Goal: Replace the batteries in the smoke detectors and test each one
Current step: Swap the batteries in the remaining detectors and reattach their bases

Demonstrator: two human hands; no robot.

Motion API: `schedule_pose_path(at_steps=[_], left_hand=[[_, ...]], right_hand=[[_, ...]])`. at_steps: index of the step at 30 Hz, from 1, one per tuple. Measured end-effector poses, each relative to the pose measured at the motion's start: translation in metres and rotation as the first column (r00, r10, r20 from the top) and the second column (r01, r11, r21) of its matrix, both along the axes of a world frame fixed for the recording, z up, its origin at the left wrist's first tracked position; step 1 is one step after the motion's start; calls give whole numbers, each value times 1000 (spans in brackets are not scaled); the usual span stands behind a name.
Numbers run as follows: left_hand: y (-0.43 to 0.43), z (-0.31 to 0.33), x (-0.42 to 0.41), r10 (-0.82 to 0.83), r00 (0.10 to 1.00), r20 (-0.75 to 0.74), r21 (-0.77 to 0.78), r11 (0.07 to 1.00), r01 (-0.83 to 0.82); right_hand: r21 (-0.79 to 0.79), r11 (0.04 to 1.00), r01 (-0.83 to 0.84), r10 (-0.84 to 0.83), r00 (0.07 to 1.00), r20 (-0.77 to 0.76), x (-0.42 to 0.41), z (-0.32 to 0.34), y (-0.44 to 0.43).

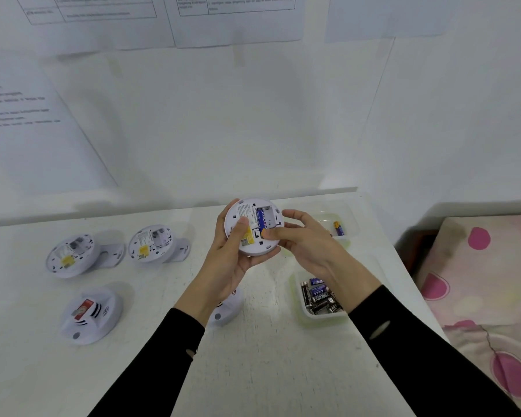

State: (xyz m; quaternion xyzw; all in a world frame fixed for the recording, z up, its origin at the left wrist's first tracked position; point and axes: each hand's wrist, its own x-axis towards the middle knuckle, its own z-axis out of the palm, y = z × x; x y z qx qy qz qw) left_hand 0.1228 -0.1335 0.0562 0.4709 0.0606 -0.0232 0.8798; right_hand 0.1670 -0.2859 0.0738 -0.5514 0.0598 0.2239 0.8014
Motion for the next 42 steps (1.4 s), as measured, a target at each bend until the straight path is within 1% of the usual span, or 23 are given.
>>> schedule_pose_path(at_steps=[2, 4, 6, 8, 9, 10, 11, 13, 15, 16, 18, 21, 23, 25, 26, 27, 29, 30, 32, 34, 37, 39, 42], left_hand=[[0, -1, 0, -11, 1000, 1, 25, 1000, 10], [2, -1, 0, -16, 1000, -1, 19, 1000, 16], [4, 1, 0, -21, 1000, -7, -7, 1000, 21], [8, 2, 1, -13, 1000, -13, -30, 999, 13], [10, 1, 1, -9, 1000, -17, -34, 999, 8], [11, 0, 1, -6, 1000, -20, -33, 999, 5], [12, 0, 1, -3, 1000, -23, -33, 999, 2], [14, -2, 1, -3, 1000, -29, -38, 999, 2], [13, -2, 1, -17, 999, -38, -41, 999, 15], [12, -1, 1, -21, 999, -42, -37, 999, 20], [9, 0, 1, -21, 998, -61, -33, 999, 19], [6, 0, 2, -11, 998, -67, -3, 1000, 11], [6, 0, 3, 0, 998, -66, 42, 999, 3], [7, -1, 3, 11, 998, -58, 76, 997, -6], [7, -2, 2, 19, 999, -50, 91, 996, -14], [7, -3, 2, 29, 999, -39, 104, 994, -25], [7, -6, 3, 54, 998, -26, 128, 991, -50], [7, -7, 3, 68, 997, -24, 138, 988, -64], [6, -8, 4, 96, 995, -25, 149, 985, -91], [4, -8, 5, 117, 993, -27, 159, 981, -111], [1, -6, 5, 128, 992, -8, 180, 976, -124], [0, -7, 5, 127, 992, 1, 195, 973, -125], [-1, -8, 6, 128, 992, 9, 200, 971, -128]], right_hand=[[-41, 998, -47, 47, 999, 2, 2, -2, -1], [-141, 984, -109, 118, 991, 60, 5, -2, -5], [-158, 975, -154, 172, 980, 103, 13, 6, -15], [-216, 970, -109, 148, 973, 177, 31, 12, -29], [-329, 943, -53, 134, 964, 230, 42, 11, -38], [-488, 873, -3, 155, 949, 273, 54, 7, -48], [-648, 761, 17, 224, 932, 287, 65, 2, -57], [-875, 482, -35, 415, 889, 193, 84, -11, -69], [-964, 250, -89, 546, 835, 65, 94, -18, -73], [-981, 176, -82, 577, 816, 35, 97, -19, -71], [-993, 92, -67, 601, 799, 1, 103, -26, -69], [-998, 14, -63, 599, 800, -42, 109, -37, -65], [-999, -16, -48, 603, 796, -48, 112, -44, -65], [-1000, 21, -12, 597, 803, 2, 109, -46, -64], [-995, 101, 21, 572, 817, 75, 106, -45, -63], [-970, 234, 65, 519, 835, 182, 101, -42, -62], [-825, 536, 182, 352, 840, 414, 86, -30, -55], [-741, 633, 225, 283, 824, 492, 74, -22, -50], [-612, 755, 236, 205, 801, 563, 49, -2, -39], [-546, 817, 186, 208, 788, 580, 25, 12, -32], [-506, 855, 114, 263, 745, 613, 4, 20, -29], [-502, 857, 119, 258, 744, 616, -3, 20, -28], [-547, 807, 222, 273, 681, 679, -7, 18, -25]])
